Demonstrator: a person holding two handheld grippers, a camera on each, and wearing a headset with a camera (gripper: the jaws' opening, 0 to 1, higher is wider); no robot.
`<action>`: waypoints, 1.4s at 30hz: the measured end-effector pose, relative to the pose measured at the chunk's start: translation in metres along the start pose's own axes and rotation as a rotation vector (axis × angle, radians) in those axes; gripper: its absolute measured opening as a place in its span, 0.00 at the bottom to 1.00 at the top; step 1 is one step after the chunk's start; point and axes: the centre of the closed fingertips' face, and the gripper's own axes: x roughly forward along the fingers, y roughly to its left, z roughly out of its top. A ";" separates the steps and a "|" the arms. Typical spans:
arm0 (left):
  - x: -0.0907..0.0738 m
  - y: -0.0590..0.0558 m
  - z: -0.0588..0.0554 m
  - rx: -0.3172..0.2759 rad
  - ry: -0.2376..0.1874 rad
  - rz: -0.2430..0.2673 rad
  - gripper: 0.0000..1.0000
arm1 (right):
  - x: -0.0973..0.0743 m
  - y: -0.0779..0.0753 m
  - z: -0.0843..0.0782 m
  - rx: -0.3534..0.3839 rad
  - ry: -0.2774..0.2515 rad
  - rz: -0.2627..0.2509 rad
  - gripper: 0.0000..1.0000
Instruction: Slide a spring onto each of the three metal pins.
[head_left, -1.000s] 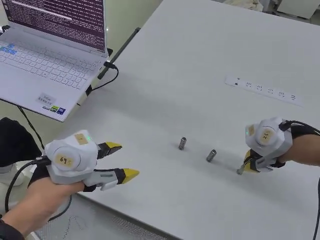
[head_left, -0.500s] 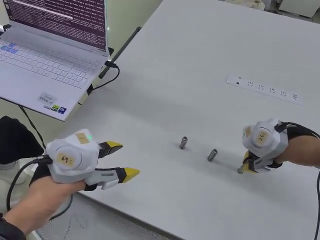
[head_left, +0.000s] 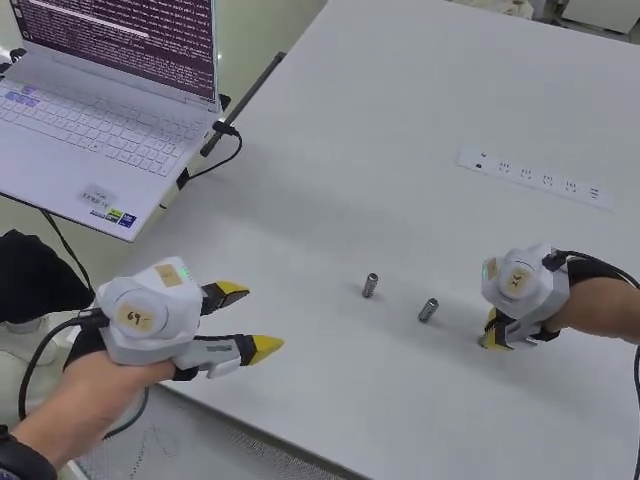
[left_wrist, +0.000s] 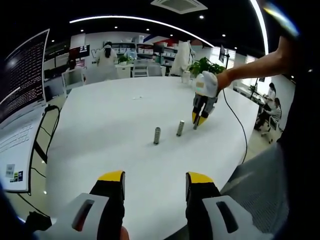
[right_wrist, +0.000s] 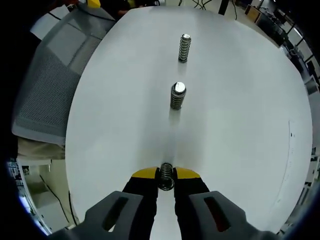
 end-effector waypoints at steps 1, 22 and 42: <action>0.000 0.000 0.000 -0.001 0.000 0.000 0.43 | 0.000 0.000 0.000 0.002 0.000 0.000 0.09; 0.005 -0.006 0.007 0.010 -0.013 -0.021 0.46 | -0.014 0.000 0.000 0.010 -0.024 -0.035 0.19; 0.009 -0.017 0.015 0.045 -0.025 -0.062 0.46 | -0.050 0.004 0.002 0.165 -0.158 -0.123 0.25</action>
